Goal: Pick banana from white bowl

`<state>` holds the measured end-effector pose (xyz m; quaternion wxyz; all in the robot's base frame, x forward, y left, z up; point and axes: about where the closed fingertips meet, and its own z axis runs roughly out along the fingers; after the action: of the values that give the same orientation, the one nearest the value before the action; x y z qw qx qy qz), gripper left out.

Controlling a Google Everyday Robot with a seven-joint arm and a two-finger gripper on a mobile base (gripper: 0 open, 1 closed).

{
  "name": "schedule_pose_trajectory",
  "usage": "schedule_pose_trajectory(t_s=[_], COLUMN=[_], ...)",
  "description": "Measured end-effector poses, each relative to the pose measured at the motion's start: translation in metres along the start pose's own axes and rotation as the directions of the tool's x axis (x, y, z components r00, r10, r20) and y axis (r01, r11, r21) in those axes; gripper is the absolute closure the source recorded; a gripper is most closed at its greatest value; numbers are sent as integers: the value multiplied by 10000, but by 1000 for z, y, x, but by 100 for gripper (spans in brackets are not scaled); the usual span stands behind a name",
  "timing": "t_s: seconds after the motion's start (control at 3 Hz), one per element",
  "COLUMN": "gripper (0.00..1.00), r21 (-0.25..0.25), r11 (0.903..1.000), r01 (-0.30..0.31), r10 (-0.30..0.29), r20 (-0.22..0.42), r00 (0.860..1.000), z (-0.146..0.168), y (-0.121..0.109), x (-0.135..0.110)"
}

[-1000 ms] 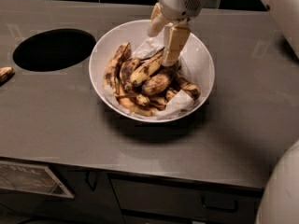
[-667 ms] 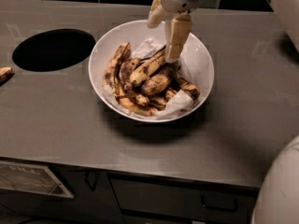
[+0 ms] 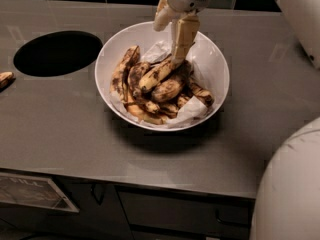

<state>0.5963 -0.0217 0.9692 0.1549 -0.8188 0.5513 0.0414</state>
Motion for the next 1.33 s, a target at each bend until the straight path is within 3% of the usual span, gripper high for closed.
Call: schedule_pose_trajectory(t_s=[1.33], gripper=[33], r21=[-820], r11=[9965], r01=[151], r10=[-121], r20=[365], r00=[9993], z=[27], y=[10], x=[1])
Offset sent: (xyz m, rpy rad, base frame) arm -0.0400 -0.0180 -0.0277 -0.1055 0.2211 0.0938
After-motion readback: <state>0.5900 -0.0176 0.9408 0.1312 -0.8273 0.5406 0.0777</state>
